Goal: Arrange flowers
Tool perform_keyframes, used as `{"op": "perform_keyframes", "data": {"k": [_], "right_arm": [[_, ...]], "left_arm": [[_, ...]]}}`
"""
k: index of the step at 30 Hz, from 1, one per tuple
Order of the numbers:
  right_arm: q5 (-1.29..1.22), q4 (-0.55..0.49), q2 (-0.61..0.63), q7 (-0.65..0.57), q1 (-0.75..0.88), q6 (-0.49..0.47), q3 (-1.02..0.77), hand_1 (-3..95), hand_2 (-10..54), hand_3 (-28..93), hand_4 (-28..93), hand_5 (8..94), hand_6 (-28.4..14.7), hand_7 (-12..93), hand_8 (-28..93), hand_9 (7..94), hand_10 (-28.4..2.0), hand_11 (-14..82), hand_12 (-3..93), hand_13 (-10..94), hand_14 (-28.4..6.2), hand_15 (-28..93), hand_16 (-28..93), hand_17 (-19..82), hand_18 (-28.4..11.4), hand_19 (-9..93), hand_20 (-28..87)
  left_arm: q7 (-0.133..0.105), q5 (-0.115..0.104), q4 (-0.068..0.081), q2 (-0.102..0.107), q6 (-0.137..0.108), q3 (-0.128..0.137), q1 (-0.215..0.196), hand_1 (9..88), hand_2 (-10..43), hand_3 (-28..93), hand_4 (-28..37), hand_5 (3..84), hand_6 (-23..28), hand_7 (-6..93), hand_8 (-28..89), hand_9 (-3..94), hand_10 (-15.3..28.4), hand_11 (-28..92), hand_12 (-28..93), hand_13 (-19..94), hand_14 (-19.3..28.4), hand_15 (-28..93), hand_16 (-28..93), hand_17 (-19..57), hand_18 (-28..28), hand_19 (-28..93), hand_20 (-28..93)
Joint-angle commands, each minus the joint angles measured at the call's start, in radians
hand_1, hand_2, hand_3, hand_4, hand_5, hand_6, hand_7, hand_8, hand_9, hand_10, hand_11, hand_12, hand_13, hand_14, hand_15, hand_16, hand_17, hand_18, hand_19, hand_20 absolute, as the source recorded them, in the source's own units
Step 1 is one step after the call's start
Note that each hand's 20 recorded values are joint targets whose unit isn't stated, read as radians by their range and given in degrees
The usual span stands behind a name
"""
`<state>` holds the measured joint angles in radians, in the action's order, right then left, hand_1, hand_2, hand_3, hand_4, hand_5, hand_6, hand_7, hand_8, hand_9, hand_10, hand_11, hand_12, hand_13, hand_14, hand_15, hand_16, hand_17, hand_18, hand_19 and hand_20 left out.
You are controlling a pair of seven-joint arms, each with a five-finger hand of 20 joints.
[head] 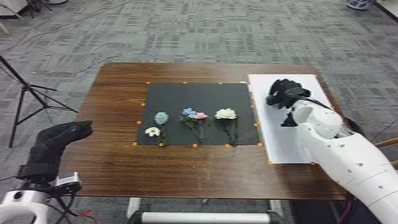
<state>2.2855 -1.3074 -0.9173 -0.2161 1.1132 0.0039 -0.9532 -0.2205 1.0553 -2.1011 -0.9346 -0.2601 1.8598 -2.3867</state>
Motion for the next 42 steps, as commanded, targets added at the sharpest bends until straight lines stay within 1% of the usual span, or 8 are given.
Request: {"op": "perform_keyframes", "data": {"k": [1,4,9,10,16,22,38,42], "right_arm": [[-0.009,-0.007,0.006,0.011,0.000,0.028,0.056,59.9,-9.5,55,-18,73.8,1.2,21,7,86.8,-9.5,6.3,33.2,88,-3.9,60,34,60,-14.4,93,59],[-0.068,-0.065,0.045,-0.008,0.005,0.069,0.053,61.7,-9.5,55,-18,77.3,1.0,22,8,89.5,-9.1,5.5,34.6,89,-3.7,60,34,61,-14.4,93,59],[-0.177,-0.235,0.098,-0.030,0.072,0.119,-0.022,62.2,-9.5,57,-18,79.3,0.1,21,8,91.2,-8.9,5.8,34.5,90,-3.4,59,35,62,-14.4,93,59],[-0.190,-0.269,0.115,-0.037,0.084,0.132,-0.025,62.2,-9.5,57,-18,79.4,0.1,21,8,91.4,-8.9,5.7,34.5,90,-3.4,59,35,62,-14.4,93,59],[-0.241,-0.387,0.142,-0.035,0.157,0.047,-0.047,62.1,-9.5,57,-18,79.8,0.0,20,9,91.4,-9.1,5.5,34.8,91,-3.3,58,35,62,-14.4,93,60],[-0.239,-0.418,0.135,-0.023,0.199,0.011,-0.013,61.8,-9.5,57,-18,80.1,0.1,20,9,91.6,-9.6,5.2,34.5,91,-3.2,58,36,62,-14.3,93,60],[-0.264,-0.377,0.103,-0.035,0.224,-0.024,-0.013,61.4,-9.5,57,-18,80.2,0.3,20,9,91.3,-9.9,5.6,33.6,91,-3.3,58,36,62,-14.4,93,61],[-0.307,-0.386,0.091,-0.045,0.237,-0.107,-0.051,57.2,-9.5,56,-15,75.9,-0.8,18,10,86.4,-10.1,7.8,31.5,89,-3.6,58,37,62,-14.1,93,61]], "left_arm": [[0.005,-0.002,-0.007,-0.007,-0.002,0.005,-0.007,26.6,-4.1,69,-23.6,54.4,1.0,19.6,-8,52.3,14.2,22,14,41,17.4,25,3,3.9,14.6,17,21],[0.004,-0.002,-0.008,-0.006,-0.001,0.008,-0.008,26.6,-4.1,69,-23.7,54.4,1.1,19.4,-9,52.4,14.2,22,14,42,17.5,25,3,3.9,14.7,17,21],[0.008,-0.004,-0.010,-0.005,-0.002,0.015,-0.012,26.6,-3.9,69,-23.7,54.3,1.1,19.5,-8,52.4,14.2,22,14,41,17.5,25,3,3.9,14.6,17,21],[0.008,-0.005,-0.006,-0.003,0.001,0.011,-0.004,26.6,-3.9,69,-23.7,54.4,1.1,19.5,-8,52.4,14.2,22,14,41,17.5,25,3,3.9,14.6,17,21],[0.012,-0.003,-0.007,0.000,0.006,0.014,-0.002,26.5,-3.6,69,-23.7,54.4,1.0,19.4,-8,52.3,14.2,22,14,41,17.4,25,3,3.8,14.6,17,21],[0.017,0.001,-0.003,0.002,0.015,0.004,0.008,26.3,-3.6,69,-23.5,54.4,1.1,19.3,-8,52.3,14.1,22,14,41,17.3,25,3,3.8,14.6,17,21],[0.017,-0.004,-0.001,0.004,0.018,0.006,0.007,26.2,-3.6,69,-23.6,54.4,1.1,19.3,-8,52.3,14.1,22,14,41,17.4,25,3,3.7,14.5,16,21],[0.022,-0.001,-0.001,0.003,0.023,0.007,0.007,26.1,-3.7,69,-23.6,54.3,1.1,19.4,-8,52.5,14.1,22,14,41,17.4,25,3,3.6,14.6,17,21]]}}
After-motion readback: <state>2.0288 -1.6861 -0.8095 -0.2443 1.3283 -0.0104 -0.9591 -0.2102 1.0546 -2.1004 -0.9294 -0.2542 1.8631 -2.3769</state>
